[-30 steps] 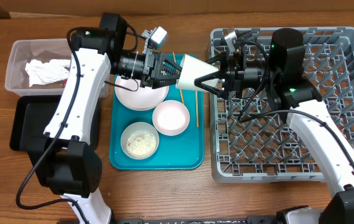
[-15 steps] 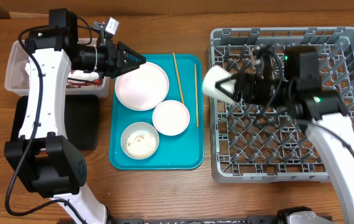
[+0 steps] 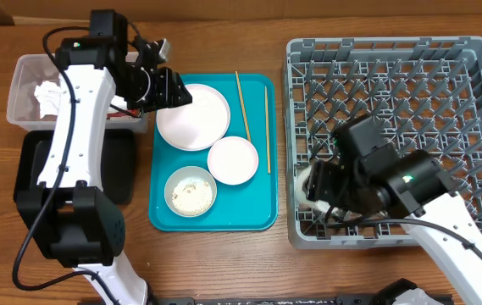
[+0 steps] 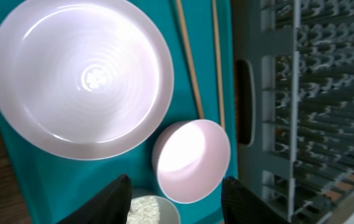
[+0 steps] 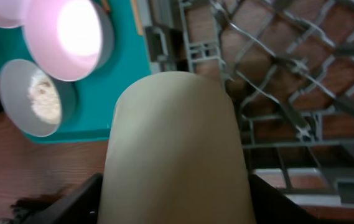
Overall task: Sort waste into correct bins and load items into the dishwasher
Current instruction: 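Lower the cup into the dish rack's front corner and release right gripper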
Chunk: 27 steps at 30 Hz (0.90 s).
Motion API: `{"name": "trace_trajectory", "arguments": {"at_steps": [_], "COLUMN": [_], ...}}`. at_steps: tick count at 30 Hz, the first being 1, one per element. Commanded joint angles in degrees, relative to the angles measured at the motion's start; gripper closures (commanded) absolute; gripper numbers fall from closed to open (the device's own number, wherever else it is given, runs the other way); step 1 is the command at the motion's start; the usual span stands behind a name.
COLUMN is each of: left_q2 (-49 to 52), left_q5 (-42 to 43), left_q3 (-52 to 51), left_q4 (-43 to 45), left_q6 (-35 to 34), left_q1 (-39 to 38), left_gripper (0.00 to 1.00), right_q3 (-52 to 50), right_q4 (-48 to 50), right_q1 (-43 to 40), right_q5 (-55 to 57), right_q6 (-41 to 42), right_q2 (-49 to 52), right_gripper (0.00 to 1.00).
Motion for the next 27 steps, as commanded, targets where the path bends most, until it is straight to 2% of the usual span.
{"name": "trace_trajectory", "arguments": {"at_steps": [1,13,19,22,27], "left_q2": [-0.7,-0.7,-0.7,-0.7,-0.7], "left_q5": [-6.4,-9.1,-9.2,-9.2,-9.2], "left_q3": [1.0,1.0,1.0,1.0,5.7], "left_q4": [0.3,0.5,0.5,1.0,-2.8], "left_q6": [-0.4,-0.4,-0.4,-0.4,-0.4], "left_q1": [-1.4,-4.2,-4.2,-4.2,-4.3], "left_gripper": [0.51,0.50,0.48,0.46,0.47], "right_q3": [1.2,-1.6,-1.6,-0.7,7.3], "right_q4": [-2.6,-5.3,-2.6,-1.3,-1.4], "right_q1": [1.2,1.2,1.2,0.5,-1.2], "right_q5": [4.5,4.8,4.9,4.9,4.9], "right_q6": [7.0,7.5,6.6,6.2,1.4], "right_q2": [1.5,12.2,14.7,14.7,14.6], "right_gripper": [0.41,0.39,0.11,0.09,0.11]}}
